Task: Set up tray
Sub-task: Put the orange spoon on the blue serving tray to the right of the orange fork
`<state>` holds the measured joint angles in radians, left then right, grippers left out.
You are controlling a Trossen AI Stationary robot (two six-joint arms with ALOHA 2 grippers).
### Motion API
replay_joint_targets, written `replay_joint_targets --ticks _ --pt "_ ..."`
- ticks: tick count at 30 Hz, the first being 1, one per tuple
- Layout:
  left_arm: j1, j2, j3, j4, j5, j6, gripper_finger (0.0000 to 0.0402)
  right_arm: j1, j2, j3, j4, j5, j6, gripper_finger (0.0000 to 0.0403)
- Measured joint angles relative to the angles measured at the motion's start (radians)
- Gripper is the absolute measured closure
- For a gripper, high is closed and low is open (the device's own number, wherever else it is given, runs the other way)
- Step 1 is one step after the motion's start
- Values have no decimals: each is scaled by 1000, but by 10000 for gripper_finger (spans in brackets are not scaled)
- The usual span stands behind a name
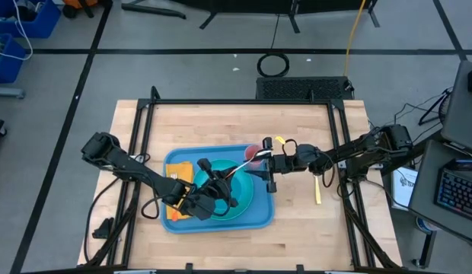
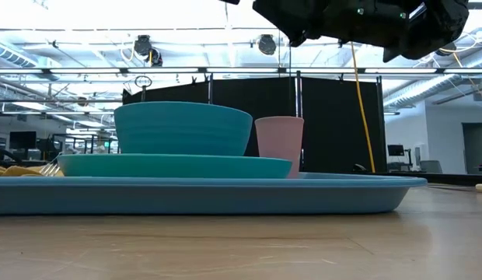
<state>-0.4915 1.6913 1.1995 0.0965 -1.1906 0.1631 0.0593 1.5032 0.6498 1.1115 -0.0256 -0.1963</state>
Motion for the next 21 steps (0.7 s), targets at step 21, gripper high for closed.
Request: replay_joint_targets --ticks 21 --pt "-76 -58 0 -327 -218 -443 402 9 0 0 -77 0 -16 268"
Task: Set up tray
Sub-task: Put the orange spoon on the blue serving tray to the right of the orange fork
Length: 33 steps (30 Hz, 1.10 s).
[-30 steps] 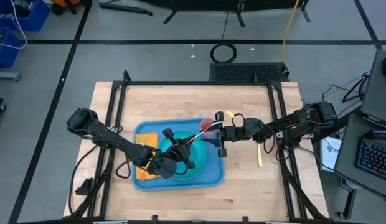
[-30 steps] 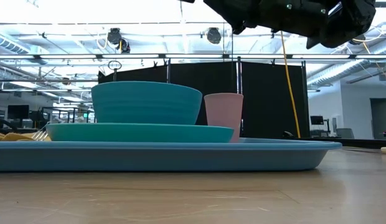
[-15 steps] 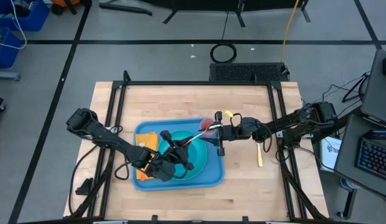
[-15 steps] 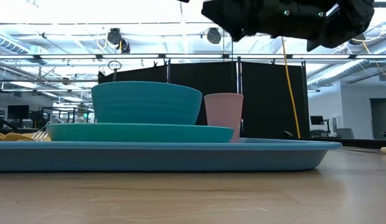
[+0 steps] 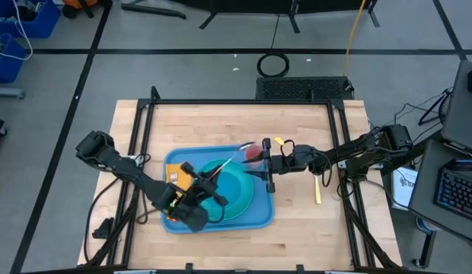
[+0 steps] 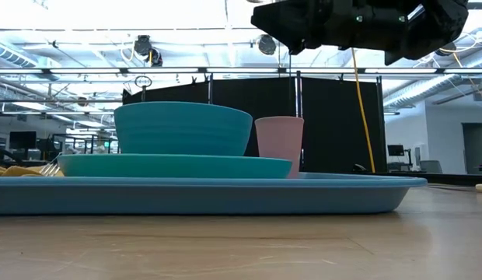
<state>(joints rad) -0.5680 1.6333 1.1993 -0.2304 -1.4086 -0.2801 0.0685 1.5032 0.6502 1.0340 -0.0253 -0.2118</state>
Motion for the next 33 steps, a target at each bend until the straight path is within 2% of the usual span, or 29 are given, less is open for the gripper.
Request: replay_joint_targets --ticks 4,10,12,16,19,24,33 --pt "-63 -1 0 -227 -56 -336 401 -4 0 0 0 0 -16 268" --pt "-183 -1 -15 -627 -138 -1029 402 -19 0 0 13 -1 -28 268" --pt "-222 -1 -50 -668 -160 -1182 402 -25 0 0 32 -1 -37 268" --pt "-261 -1 -120 -656 -162 -1367 402 -38 0 0 88 -1 -40 268" --pt "-273 -1 -182 -599 -163 -1462 402 -48 0 0 146 -1 -40 268" --pt "-302 -1 -281 -418 -163 -1519 402 -69 0 0 243 -1 -47 268" --pt "-328 23 -442 32 -165 -1450 402 -104 0 0 310 -1 -72 268"
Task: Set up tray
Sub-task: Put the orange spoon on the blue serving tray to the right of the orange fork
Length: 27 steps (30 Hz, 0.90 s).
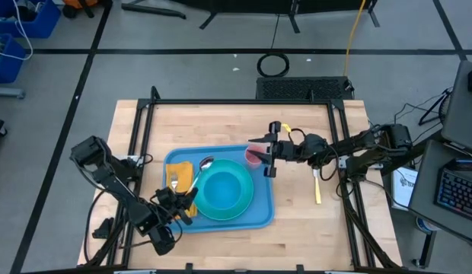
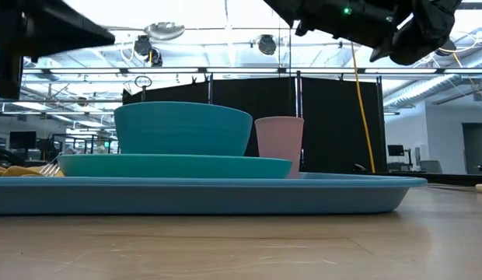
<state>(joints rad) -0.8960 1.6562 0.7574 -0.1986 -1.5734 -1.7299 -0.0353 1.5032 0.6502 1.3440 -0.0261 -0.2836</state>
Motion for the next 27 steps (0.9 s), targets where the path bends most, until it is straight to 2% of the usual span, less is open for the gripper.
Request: replay_joint_targets --ticks 10,15,19,27 --pt "-61 144 -39 338 1 37 402 -4 0 0 15 0 9 268" --pt "-98 211 -40 399 1 16 402 -3 0 0 14 -2 10 268" --pt "-92 220 -40 400 2 28 402 -3 0 0 14 -4 24 268" --pt "-150 165 -40 244 3 -32 402 -3 0 0 11 -4 44 268"
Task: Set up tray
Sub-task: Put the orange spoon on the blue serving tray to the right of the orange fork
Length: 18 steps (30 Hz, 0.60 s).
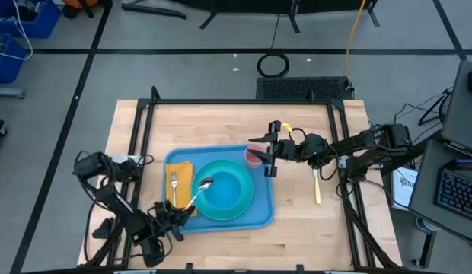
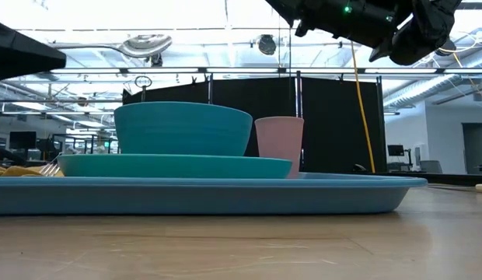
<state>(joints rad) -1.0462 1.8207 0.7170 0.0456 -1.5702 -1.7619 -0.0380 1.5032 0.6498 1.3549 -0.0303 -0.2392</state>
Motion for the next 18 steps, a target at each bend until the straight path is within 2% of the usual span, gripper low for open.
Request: replay_joint_targets --ticks 3,8,13,14,17,18 --pt "-4 -44 0 -69 -2 -27 402 0 0 0 -22 -14 18 268" --pt "-21 -119 0 -186 -1 -11 402 -9 0 14 -65 -216 200 275" --pt "-28 -150 0 -208 -2 47 402 -36 -6 117 -359 -361 388 296" --pt "-26 -150 0 -209 -2 52 402 -40 -6 139 -423 -357 394 300" --pt "-28 -150 0 -213 -1 56 402 -28 0 161 -489 -182 386 305" --pt "-28 -150 0 -214 -1 60 402 -24 0 159 -494 -154 369 306"
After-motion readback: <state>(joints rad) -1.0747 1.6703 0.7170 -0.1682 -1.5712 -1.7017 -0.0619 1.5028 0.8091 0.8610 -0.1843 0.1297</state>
